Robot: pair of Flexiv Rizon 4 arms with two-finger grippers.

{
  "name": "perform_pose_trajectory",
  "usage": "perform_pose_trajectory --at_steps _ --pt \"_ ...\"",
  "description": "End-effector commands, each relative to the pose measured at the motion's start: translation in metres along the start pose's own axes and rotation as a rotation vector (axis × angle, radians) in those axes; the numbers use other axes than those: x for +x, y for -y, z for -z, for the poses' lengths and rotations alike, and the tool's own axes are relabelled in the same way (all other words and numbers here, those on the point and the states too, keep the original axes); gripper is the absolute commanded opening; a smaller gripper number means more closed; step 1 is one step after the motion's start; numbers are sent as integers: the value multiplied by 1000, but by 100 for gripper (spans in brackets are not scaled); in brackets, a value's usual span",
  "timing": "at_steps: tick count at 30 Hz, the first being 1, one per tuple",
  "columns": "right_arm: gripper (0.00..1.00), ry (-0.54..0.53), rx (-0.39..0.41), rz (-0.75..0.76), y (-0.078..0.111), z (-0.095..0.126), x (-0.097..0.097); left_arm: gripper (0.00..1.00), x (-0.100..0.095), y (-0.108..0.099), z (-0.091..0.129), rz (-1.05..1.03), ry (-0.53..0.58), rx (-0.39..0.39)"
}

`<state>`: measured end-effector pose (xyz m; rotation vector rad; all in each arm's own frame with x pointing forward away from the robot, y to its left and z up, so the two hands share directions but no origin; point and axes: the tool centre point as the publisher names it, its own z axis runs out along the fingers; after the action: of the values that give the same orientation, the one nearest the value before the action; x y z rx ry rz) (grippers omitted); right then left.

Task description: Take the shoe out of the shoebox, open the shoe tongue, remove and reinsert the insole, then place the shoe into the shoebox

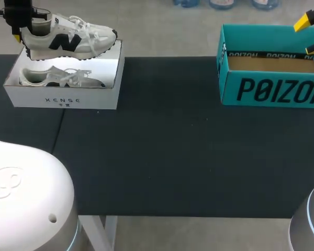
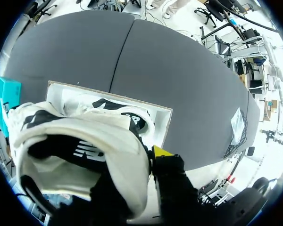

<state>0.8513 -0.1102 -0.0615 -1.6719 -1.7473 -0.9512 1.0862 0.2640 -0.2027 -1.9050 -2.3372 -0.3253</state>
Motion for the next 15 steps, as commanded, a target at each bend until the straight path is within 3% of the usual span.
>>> perform_pose_trajectory --at_steps 1,8,14,15 --pt "100 3 3 -1 -1 0 0 0 0 0 2 -1 1 0" --pt "100 3 3 -1 -1 0 0 0 0 0 2 -1 1 0" --pt "100 3 3 -1 -1 0 0 0 25 -31 -8 -24 2 -39" --pt "100 3 3 -1 -1 0 0 0 28 -37 -10 -21 -28 -81"
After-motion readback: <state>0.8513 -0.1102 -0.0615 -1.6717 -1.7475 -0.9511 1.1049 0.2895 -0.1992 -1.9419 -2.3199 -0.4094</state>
